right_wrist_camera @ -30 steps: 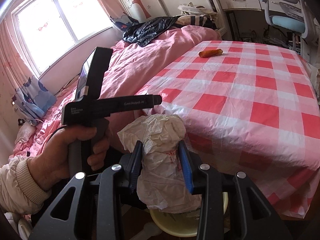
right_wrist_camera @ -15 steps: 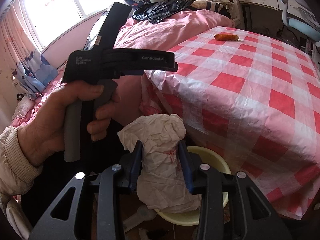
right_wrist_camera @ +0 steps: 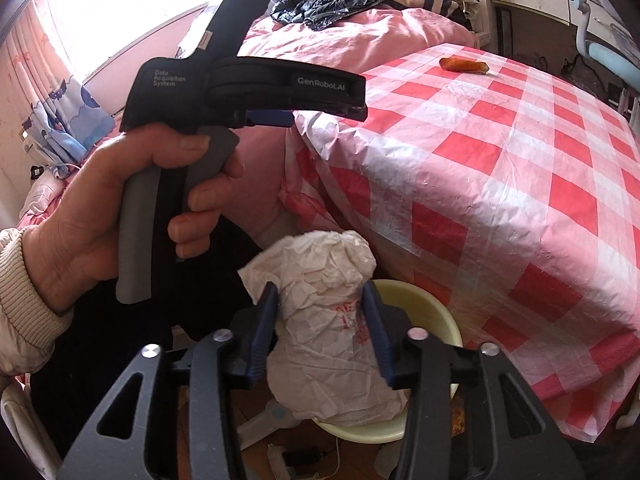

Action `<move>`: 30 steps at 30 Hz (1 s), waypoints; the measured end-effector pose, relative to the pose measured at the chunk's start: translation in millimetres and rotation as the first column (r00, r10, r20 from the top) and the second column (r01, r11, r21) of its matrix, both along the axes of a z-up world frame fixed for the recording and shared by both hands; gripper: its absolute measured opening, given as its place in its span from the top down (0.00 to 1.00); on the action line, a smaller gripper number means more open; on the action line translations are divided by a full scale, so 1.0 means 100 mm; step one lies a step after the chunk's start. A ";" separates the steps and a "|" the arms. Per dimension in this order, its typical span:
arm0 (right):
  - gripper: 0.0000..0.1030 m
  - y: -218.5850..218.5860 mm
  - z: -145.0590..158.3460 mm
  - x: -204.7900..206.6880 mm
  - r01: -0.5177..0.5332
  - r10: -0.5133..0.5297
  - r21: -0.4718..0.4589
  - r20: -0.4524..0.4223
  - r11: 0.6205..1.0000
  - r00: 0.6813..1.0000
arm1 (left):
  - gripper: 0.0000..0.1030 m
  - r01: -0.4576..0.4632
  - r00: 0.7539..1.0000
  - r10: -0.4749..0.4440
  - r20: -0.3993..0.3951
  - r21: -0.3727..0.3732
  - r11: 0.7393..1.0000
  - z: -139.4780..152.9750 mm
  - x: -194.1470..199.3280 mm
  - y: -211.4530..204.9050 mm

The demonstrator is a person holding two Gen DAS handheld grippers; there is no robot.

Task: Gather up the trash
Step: 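Open the right tool to drop the white wrapper into the bin, then grasp the remaining long orange peel on the table with the right tool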

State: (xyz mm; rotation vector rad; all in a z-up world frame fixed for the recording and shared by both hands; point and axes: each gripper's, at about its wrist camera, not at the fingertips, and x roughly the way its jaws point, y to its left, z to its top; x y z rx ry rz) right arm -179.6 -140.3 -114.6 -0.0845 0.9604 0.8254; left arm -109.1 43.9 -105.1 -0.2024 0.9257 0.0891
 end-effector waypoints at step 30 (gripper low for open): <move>0.45 -0.39 0.34 0.47 0.246 -0.254 0.094 0.088 0.965 0.963 | 0.17 0.024 0.999 -0.023 0.040 -0.029 0.999 0.14 -0.06 -0.07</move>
